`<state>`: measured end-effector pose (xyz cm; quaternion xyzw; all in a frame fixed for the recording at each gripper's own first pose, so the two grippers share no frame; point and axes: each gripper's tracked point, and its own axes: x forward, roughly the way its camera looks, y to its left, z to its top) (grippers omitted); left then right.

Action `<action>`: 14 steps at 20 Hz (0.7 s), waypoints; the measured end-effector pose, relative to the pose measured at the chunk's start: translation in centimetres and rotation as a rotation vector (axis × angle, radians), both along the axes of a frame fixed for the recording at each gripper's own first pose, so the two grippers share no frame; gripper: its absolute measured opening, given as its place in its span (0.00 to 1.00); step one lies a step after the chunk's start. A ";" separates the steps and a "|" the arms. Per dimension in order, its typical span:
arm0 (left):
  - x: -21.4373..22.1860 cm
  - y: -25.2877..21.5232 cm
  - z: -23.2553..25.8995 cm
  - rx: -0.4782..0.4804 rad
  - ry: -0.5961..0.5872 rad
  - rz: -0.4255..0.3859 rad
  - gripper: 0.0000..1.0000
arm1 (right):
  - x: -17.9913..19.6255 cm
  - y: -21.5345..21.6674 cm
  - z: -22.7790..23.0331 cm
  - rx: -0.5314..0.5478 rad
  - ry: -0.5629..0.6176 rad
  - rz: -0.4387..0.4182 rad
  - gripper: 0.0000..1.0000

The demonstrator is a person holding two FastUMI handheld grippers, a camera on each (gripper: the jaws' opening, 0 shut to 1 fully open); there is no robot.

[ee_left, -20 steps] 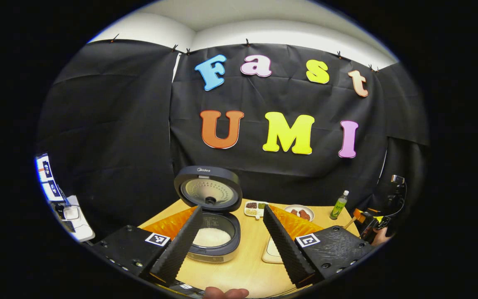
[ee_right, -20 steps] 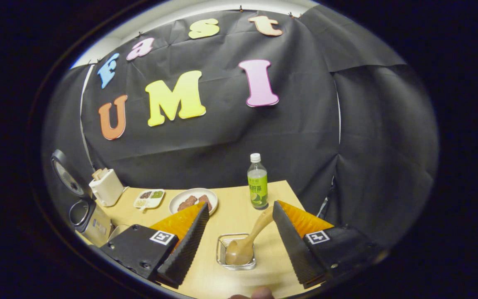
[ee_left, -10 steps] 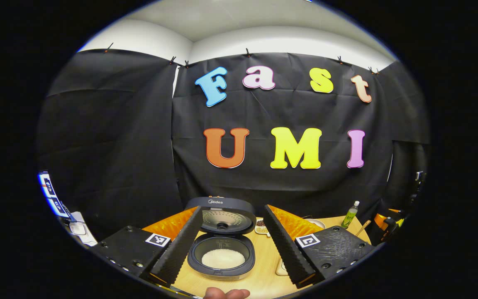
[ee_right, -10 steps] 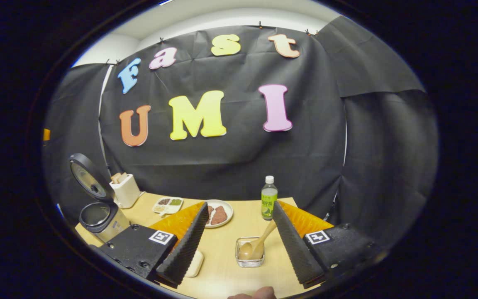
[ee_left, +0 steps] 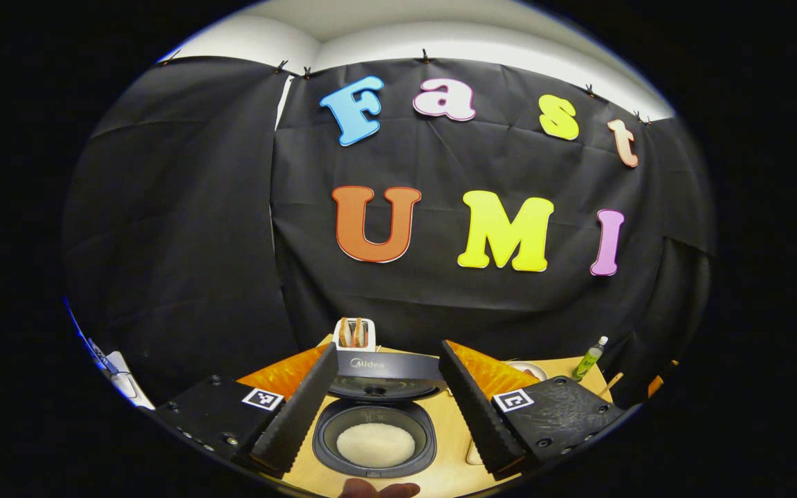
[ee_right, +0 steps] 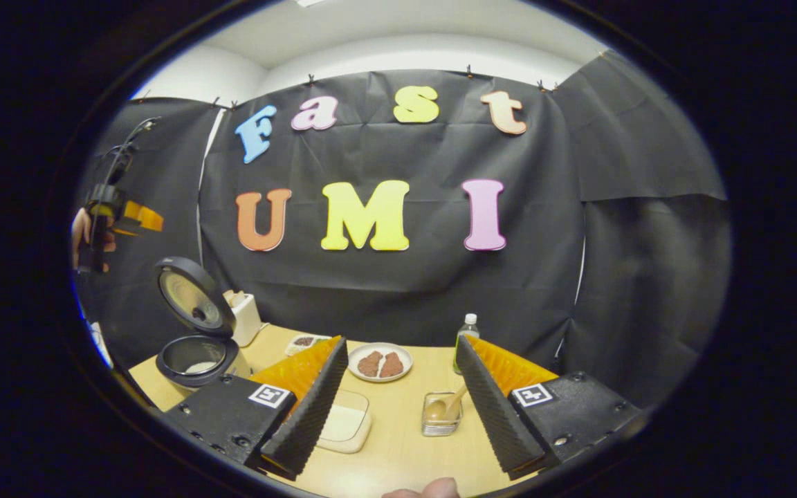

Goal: Close the left gripper, press the button to open the rice cooker; take a wooden spoon from the chopstick holder with the right hand, scoop a spoonful of rice and pour it into the rice cooker, then put the wooden spoon back into the chopstick holder.

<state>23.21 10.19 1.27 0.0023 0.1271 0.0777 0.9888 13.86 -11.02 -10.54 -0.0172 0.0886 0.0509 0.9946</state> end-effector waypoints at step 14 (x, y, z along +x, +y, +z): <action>8.9 3.6 -7.4 -0.022 0.216 -0.014 0.95 | -7.0 -1.5 -0.9 -0.037 0.023 -0.193 1.00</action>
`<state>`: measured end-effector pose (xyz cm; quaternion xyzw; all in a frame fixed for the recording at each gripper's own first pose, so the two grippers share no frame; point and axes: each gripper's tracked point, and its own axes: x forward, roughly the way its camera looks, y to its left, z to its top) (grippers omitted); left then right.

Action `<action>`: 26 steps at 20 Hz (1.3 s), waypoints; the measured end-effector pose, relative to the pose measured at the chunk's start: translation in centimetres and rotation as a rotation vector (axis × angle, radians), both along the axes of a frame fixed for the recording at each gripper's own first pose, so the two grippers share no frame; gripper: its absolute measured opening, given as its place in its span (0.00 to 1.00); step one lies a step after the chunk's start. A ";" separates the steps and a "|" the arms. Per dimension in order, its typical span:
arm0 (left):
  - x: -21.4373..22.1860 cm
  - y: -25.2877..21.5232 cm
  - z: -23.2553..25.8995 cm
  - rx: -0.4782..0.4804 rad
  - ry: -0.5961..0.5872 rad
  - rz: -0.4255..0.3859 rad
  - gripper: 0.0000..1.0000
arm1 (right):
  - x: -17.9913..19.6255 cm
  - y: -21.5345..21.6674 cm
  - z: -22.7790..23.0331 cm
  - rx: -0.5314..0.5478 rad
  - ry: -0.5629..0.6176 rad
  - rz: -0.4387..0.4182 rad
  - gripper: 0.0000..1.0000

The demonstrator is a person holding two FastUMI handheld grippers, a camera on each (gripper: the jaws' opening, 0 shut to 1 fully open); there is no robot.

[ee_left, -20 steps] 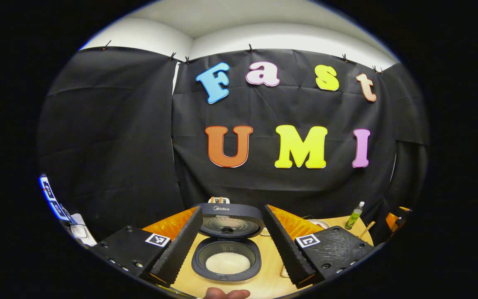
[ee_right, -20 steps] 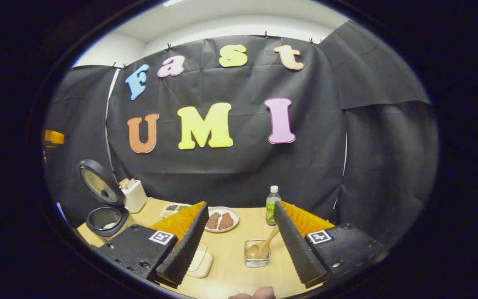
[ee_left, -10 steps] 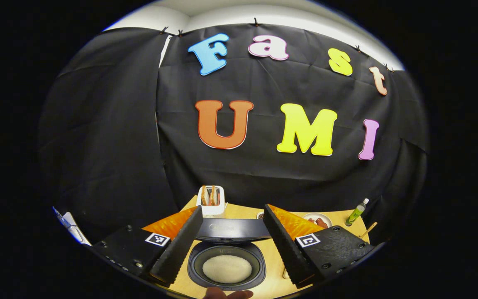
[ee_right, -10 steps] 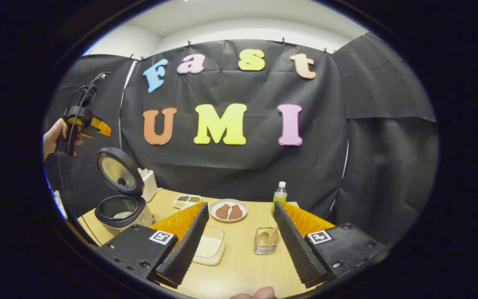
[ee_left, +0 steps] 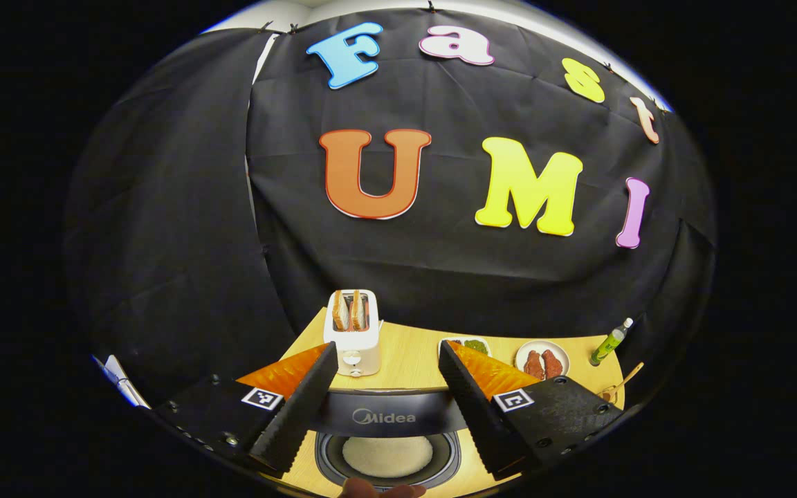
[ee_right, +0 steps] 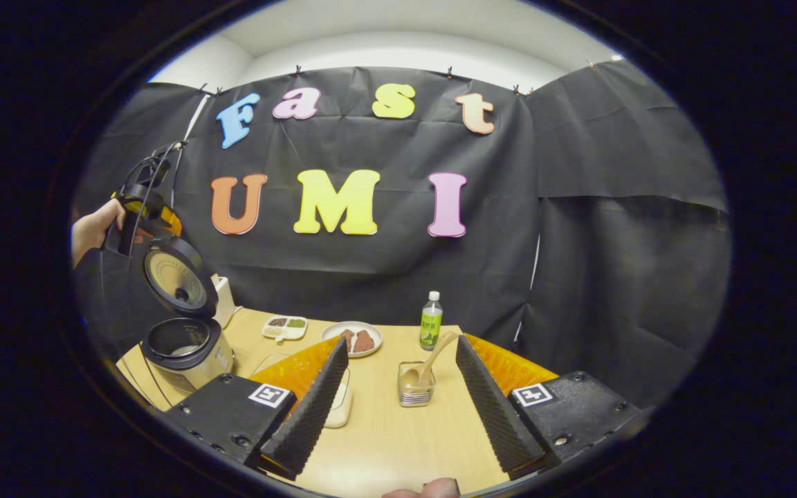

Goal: Close the left gripper, press the button to open the rice cooker; take a wooden spoon from the chopstick holder with the right hand, scoop a spoonful of rice and pour it into the rice cooker, then put the wooden spoon back into the chopstick holder.

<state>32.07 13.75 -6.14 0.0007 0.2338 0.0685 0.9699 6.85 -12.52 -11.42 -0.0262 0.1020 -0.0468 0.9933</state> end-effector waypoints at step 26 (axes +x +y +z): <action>-13.1 -2.1 -11.0 0.001 0.138 0.010 0.95 | -1.9 0.7 3.4 0.057 -0.051 0.053 0.99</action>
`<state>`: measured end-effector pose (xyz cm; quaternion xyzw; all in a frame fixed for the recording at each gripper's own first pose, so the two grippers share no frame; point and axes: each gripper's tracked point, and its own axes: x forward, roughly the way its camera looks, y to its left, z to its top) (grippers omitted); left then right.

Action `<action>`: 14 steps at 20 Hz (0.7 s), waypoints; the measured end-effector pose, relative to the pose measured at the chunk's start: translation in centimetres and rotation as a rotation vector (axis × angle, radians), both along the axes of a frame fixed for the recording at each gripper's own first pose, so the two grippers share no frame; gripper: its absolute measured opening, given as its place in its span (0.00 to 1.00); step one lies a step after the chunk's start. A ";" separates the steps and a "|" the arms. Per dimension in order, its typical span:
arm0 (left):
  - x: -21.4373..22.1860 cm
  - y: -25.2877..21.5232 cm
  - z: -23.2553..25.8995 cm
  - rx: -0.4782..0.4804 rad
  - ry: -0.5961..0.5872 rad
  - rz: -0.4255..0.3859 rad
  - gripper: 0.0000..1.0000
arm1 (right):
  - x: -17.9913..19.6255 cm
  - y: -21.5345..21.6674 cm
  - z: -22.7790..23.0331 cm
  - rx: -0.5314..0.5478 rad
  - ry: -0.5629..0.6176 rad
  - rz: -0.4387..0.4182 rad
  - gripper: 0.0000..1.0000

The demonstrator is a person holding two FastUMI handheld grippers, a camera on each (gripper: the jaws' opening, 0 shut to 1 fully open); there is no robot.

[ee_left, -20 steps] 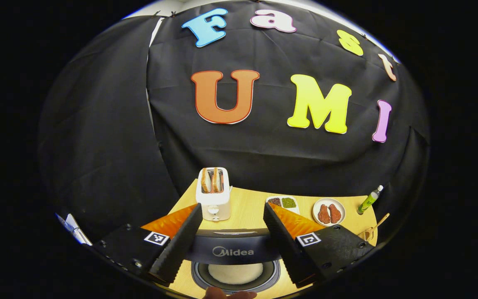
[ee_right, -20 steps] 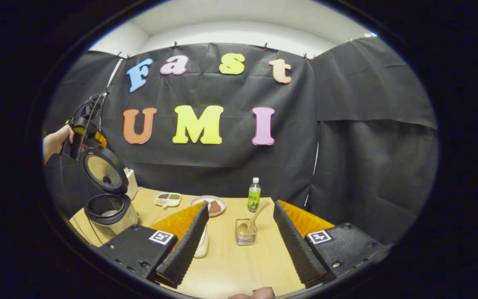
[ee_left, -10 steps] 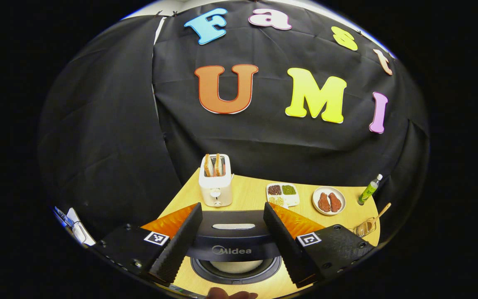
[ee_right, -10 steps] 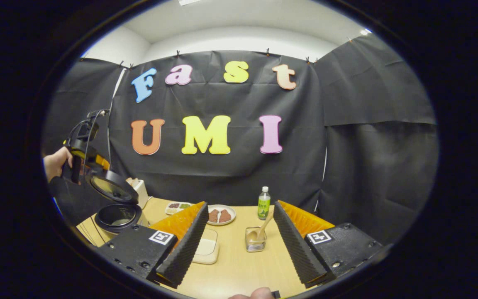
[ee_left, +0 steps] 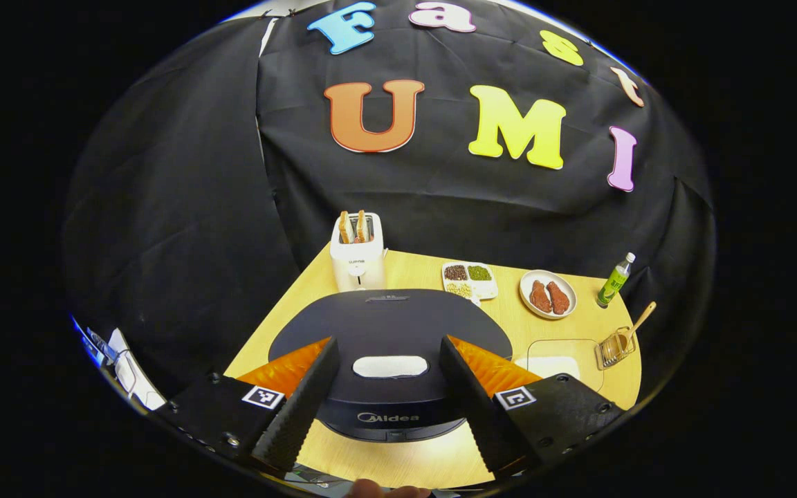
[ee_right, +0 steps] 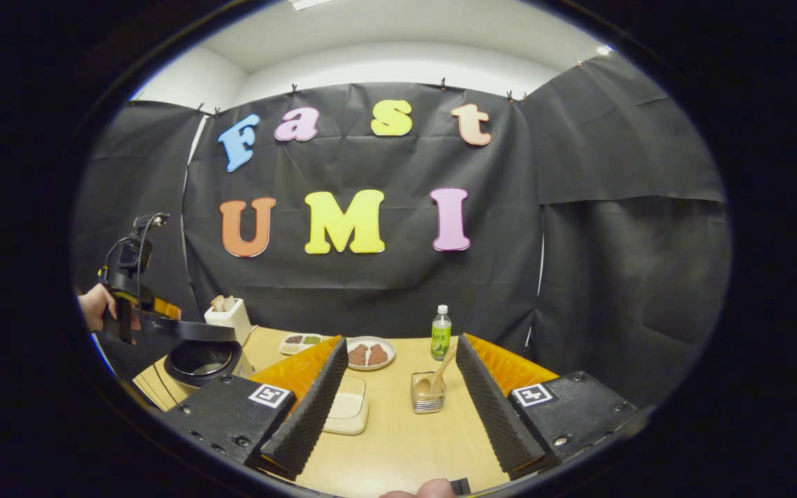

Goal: Close the left gripper, press the button to open the rice cooker; take a wooden spoon from the chopstick holder with the right hand, scoop a spoonful of rice and pour it into the rice cooker, then put the wooden spoon back into the chopstick holder.

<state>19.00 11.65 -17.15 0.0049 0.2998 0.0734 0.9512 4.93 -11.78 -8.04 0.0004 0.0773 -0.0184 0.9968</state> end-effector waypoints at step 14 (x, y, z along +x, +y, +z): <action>-3.1 -0.1 -8.0 -0.028 0.136 -0.009 0.96 | -0.7 0.3 0.2 0.023 0.018 -0.017 0.99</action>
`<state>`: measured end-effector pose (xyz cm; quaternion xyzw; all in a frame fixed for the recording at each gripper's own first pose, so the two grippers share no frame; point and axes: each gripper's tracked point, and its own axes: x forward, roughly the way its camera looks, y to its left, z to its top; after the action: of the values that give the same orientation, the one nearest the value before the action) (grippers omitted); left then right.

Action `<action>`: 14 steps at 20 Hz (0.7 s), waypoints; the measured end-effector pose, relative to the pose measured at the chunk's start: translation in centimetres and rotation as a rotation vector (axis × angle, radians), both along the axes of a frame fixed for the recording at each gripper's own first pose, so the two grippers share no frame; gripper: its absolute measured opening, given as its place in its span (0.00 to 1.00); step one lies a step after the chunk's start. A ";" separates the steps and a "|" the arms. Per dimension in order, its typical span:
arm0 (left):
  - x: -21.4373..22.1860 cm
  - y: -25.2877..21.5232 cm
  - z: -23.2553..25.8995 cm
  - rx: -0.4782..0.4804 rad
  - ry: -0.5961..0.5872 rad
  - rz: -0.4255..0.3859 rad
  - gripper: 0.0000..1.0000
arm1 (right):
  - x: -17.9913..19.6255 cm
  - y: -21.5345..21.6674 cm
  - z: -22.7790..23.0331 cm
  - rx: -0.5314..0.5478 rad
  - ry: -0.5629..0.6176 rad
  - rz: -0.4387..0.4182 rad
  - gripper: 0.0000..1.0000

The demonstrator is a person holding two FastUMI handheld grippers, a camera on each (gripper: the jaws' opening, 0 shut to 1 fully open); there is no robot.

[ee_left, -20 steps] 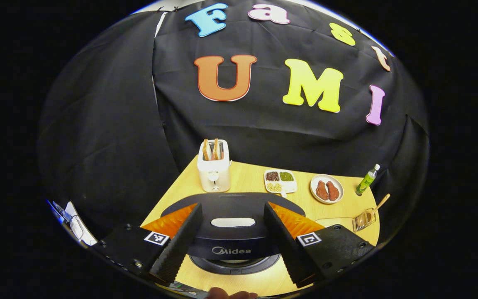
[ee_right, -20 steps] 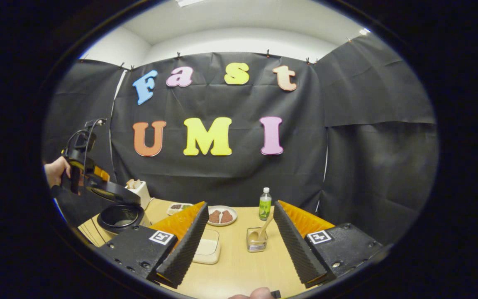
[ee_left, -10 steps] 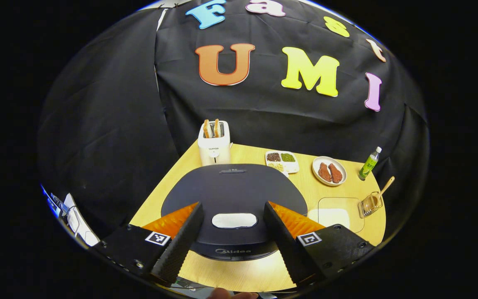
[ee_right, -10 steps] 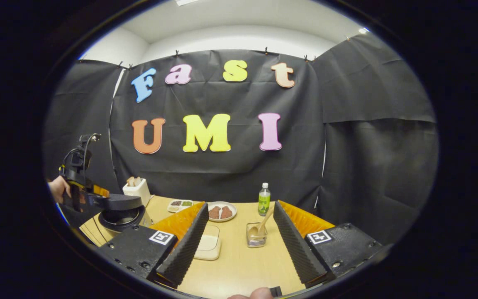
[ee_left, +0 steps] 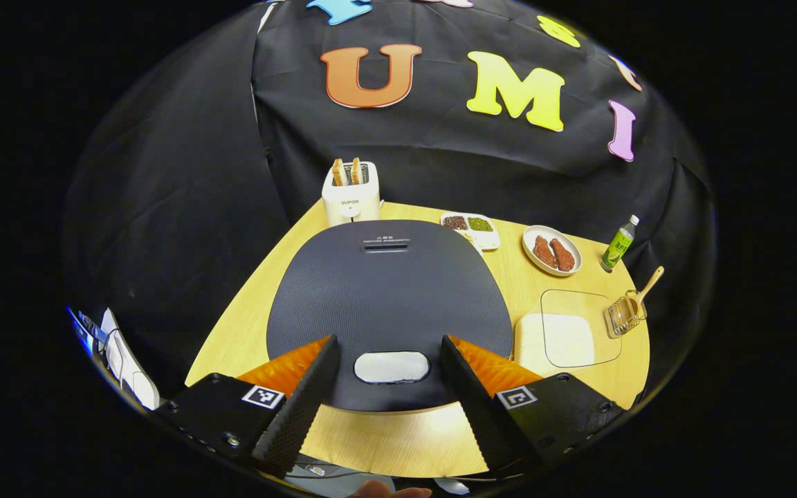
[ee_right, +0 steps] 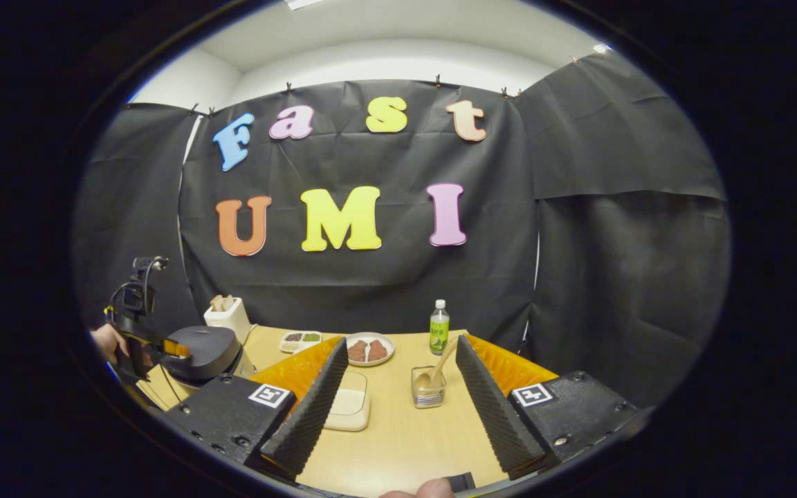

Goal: Close the left gripper, press the button to open the rice cooker; take a wooden spoon from the chopstick holder with the right hand, scoop a spoonful of rice and pour it into the rice cooker, then put the wooden spoon back into the chopstick holder.

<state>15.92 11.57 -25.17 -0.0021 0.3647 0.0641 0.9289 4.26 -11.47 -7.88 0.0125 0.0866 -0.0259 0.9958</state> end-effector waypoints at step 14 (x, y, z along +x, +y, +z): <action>-0.7 0.0 -1.8 0.000 -0.042 -0.049 0.98 | 1.4 1.7 -1.7 0.036 0.041 0.026 1.00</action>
<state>15.23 11.52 -26.96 0.0052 0.3453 0.0414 0.9376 5.64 -9.79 -9.59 0.0289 0.1078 -0.0117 0.9937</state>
